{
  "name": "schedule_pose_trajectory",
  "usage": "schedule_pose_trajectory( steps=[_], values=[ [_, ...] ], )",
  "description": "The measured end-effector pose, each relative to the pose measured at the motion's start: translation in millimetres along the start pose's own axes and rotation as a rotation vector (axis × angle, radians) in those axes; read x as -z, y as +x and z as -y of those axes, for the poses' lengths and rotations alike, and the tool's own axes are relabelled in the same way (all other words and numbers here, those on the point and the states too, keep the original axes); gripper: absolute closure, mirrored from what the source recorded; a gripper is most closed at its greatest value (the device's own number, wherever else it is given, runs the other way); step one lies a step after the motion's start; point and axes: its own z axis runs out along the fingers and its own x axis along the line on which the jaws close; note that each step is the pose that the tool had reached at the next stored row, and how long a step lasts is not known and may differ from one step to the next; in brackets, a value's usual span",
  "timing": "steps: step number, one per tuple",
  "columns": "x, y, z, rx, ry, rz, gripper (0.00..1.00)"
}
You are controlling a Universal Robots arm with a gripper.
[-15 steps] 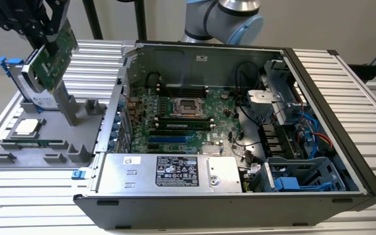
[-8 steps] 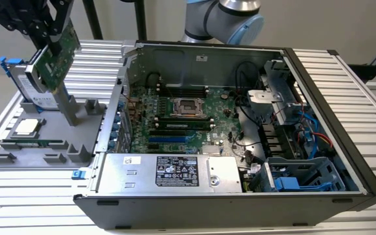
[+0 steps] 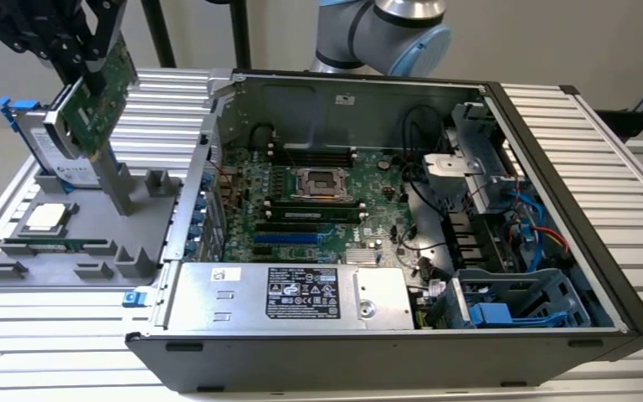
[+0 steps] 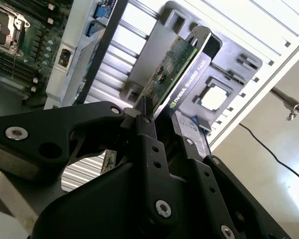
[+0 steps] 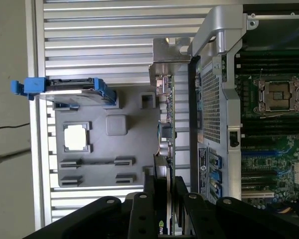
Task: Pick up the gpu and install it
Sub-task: 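Pick up the gpu and move the gpu toward the slot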
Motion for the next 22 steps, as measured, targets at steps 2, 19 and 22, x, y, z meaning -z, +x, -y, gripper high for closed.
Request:
schedule_pose_trajectory(
  steps=[2, 19, 22],
  values=[
    [0.0, -0.9, -0.1, 0.000, 0.0001, -0.0001, 1.00],
    [-0.2, -10.5, -0.5, 0.000, 0.0000, 0.0000, 1.00],
    [-0.3, -12.4, -0.6, 0.000, 0.0000, 0.0000, 1.00]
  ],
)
